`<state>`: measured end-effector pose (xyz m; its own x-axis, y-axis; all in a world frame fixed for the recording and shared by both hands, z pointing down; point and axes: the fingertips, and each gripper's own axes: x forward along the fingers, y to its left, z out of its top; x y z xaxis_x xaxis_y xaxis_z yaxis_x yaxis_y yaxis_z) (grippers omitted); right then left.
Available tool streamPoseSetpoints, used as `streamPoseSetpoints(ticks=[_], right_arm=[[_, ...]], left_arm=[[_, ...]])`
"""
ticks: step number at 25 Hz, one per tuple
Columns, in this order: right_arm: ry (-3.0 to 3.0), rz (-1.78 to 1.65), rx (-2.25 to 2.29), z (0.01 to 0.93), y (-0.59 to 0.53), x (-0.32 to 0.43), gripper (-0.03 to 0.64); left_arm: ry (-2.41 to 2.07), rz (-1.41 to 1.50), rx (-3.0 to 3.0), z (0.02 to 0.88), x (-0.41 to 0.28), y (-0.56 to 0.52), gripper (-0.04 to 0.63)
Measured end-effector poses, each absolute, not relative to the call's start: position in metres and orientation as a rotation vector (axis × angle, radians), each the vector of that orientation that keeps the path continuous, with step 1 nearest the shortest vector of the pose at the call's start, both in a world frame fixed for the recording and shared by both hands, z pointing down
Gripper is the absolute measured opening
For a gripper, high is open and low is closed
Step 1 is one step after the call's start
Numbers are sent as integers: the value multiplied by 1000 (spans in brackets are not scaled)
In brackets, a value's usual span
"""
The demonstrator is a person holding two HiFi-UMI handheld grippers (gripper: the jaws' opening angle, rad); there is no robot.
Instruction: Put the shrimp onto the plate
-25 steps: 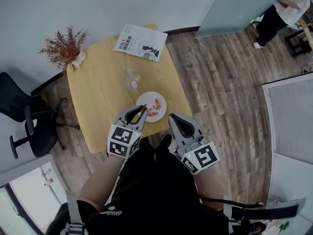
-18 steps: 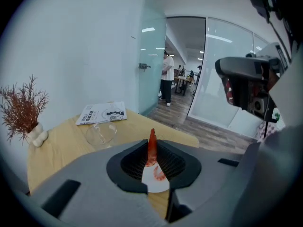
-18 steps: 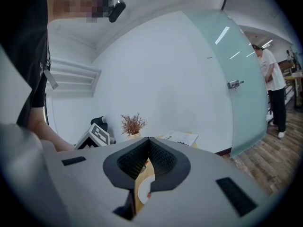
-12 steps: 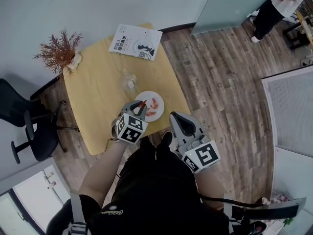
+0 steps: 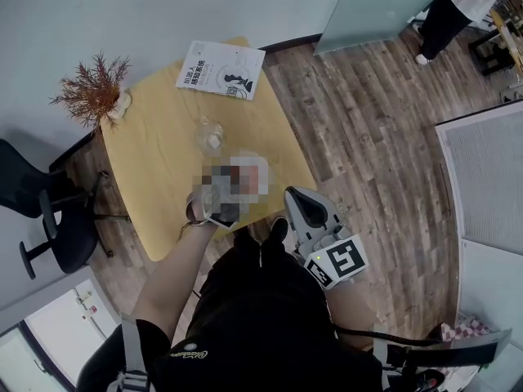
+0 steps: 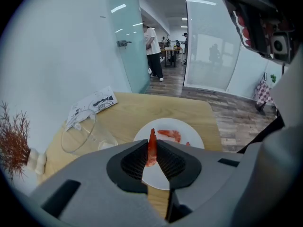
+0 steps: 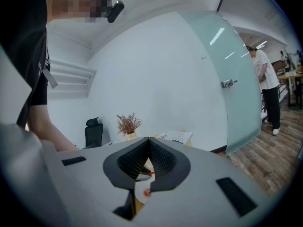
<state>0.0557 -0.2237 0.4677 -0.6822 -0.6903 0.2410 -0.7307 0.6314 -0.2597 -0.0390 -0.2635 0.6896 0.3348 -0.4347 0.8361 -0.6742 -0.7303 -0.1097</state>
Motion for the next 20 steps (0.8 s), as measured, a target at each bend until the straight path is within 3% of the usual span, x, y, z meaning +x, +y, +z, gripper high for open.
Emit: streamPoseSetpoints(ticks=[20], right_arm=[[-2709,549,1216,480,-221,61,3]], left_arm=[[-755,1761,2329,737,-39,-267,61]])
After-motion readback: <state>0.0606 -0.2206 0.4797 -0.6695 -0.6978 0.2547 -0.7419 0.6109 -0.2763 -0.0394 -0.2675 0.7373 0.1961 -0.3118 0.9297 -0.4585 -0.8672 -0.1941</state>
